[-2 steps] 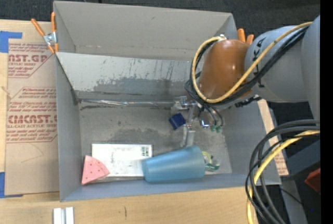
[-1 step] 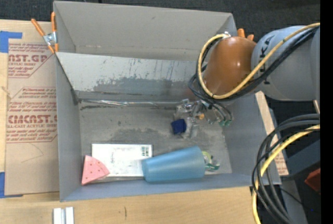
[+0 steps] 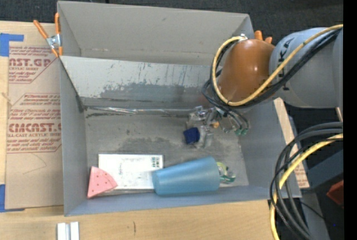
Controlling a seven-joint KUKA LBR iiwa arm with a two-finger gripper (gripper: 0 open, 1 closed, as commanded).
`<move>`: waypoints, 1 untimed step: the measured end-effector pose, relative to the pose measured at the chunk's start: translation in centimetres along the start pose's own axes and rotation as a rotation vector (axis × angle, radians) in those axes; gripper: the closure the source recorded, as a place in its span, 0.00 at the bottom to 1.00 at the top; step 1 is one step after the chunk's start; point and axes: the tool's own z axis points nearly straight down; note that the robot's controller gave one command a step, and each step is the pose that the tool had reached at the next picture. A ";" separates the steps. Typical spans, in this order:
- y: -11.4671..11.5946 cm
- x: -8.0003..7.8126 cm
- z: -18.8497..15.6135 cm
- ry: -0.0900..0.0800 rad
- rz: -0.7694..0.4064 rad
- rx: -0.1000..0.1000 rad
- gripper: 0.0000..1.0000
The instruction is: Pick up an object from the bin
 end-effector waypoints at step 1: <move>-0.2 -0.6 0.6 -0.001 0.010 -0.001 1.00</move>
Offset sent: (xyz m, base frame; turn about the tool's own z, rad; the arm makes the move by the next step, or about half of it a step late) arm 0.0016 -0.0103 -0.0008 0.0527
